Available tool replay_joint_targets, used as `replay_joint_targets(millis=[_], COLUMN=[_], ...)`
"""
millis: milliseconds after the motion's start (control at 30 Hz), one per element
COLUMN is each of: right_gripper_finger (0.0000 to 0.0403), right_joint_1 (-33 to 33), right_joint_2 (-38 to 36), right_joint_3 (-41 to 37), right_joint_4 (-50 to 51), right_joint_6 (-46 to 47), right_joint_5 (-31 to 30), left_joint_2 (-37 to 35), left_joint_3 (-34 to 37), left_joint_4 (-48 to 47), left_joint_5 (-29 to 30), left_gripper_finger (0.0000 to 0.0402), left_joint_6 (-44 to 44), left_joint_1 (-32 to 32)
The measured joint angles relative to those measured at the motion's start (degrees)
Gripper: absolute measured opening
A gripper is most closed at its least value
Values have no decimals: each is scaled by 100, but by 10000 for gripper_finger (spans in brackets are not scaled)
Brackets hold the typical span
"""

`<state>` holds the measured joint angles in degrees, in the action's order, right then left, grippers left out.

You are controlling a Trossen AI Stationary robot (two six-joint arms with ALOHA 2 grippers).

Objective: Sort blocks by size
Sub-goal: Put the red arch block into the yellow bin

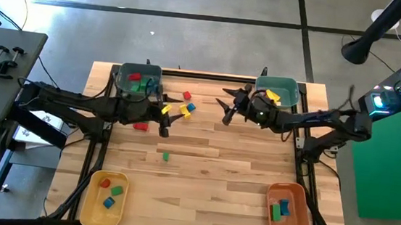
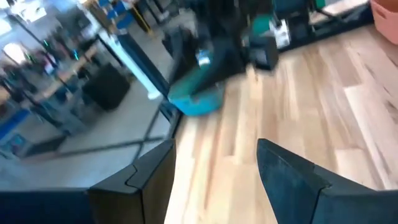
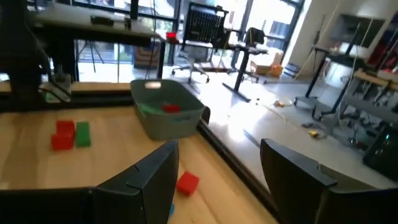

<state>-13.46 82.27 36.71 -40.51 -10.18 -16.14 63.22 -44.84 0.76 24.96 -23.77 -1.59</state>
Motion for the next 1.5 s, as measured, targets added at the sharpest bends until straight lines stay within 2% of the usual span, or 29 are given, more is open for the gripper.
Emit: replay_joint_targets(millis=[267,367,467,700,933,1100,1233,1500], right_gripper_finger=[222,222,222,222,222,222,222,222], right_joint_1=[536,830,1030,1100,1082,1082,1082,1082], right_joint_2=[-1468,-1878,-2096,-1791,-1194,-862,-694,-602], right_joint_3=[4,4,4,2,2,2,2,2], right_joint_4=[1978,2534,2639,2286,1931,1724,1579,1586], right_joint_6=[-561,-406,-421,-431,-231,-229,-130,106], right_joint_5=[30,41,167,769,764,762,761,759], left_joint_2=[91,160,257,564,658,650,650,650], left_joint_3=[2,2,2,2,2,2,2,2], left_joint_4=[-640,-569,-346,-307,-433,-676,-724,-1285], left_joint_5=[5,5,5,16,36,378,715,727], left_gripper_finger=[209,209,209,209,209,209,209,209], left_joint_6=[925,836,718,921,1232,1475,1587,2041], left_joint_1=[-4,20,83,174,171,171,182,191])
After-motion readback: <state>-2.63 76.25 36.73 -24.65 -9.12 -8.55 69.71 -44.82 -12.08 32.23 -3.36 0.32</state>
